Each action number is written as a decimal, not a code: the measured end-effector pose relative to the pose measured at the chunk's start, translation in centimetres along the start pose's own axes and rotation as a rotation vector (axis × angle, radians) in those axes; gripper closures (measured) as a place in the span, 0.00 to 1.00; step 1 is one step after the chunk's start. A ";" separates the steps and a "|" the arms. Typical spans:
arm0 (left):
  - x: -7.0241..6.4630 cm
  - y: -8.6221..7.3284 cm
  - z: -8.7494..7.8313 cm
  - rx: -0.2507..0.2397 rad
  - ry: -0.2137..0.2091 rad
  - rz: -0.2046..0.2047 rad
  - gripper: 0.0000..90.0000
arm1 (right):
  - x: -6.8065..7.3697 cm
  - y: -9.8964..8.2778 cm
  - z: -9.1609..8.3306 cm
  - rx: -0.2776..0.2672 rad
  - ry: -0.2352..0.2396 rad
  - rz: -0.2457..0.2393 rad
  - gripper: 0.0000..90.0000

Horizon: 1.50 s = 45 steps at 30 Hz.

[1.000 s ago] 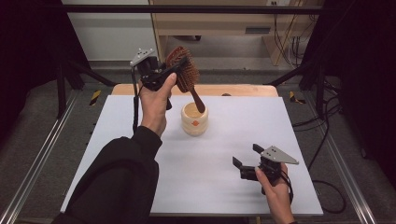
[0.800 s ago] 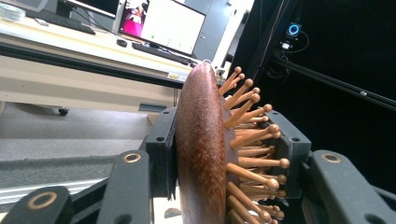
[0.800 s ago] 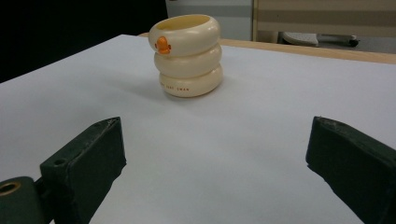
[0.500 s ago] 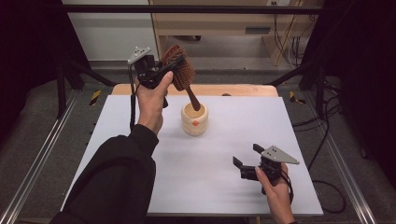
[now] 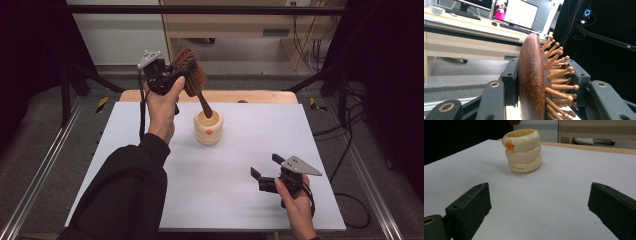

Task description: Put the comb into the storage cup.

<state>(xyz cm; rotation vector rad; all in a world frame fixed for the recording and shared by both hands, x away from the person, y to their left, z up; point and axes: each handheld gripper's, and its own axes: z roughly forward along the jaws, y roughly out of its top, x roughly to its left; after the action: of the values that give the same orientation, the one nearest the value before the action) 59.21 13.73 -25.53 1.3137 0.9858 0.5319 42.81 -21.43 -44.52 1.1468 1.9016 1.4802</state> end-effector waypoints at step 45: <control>0.3 -4.2 3.0 0.078 0.041 0.057 0.57 | 0.0 0.0 0.0 -0.004 0.010 -0.001 0.05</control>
<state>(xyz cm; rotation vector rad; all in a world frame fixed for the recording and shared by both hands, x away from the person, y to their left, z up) 61.05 11.34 -29.77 1.4083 1.0137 0.5704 42.80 -21.43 -44.48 1.1391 1.9049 1.4913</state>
